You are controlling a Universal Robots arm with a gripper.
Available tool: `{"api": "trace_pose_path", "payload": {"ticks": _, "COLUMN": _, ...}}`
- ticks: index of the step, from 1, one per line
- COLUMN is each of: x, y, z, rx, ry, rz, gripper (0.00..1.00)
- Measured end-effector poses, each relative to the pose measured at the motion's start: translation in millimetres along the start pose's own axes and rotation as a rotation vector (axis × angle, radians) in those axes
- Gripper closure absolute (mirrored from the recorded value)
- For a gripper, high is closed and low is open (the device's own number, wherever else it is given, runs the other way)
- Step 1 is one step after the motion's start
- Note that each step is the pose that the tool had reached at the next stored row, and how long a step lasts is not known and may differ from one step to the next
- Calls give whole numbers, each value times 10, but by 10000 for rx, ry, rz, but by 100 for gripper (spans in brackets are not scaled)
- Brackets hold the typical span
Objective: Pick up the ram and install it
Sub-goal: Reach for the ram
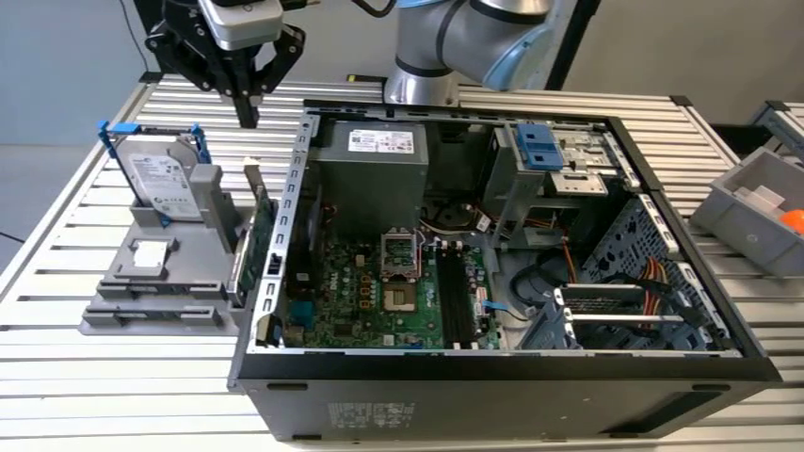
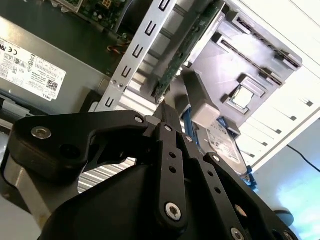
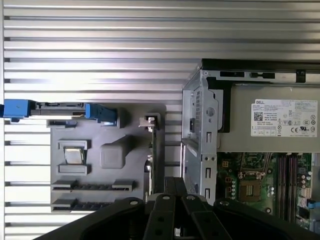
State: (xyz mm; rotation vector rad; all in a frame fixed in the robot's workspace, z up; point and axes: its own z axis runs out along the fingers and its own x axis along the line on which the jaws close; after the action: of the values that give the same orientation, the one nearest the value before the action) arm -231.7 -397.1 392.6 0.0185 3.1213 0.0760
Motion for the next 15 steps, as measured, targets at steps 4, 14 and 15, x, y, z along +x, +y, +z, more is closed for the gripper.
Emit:
{"api": "trace_pose_path", "payload": {"ticks": 4, "x": 41, "y": 0, "z": -1, "rx": -1, "ry": 1, "rz": -23, "gripper": 100}}
{"api": "trace_pose_path", "payload": {"ticks": 14, "x": 141, "y": -1, "z": -3, "rx": -1, "ry": 3, "rz": -60, "gripper": 100}}
{"api": "trace_pose_path", "payload": {"ticks": 15, "x": 152, "y": -2, "z": -3, "rx": -1, "ry": 3, "rz": -63, "gripper": 100}}
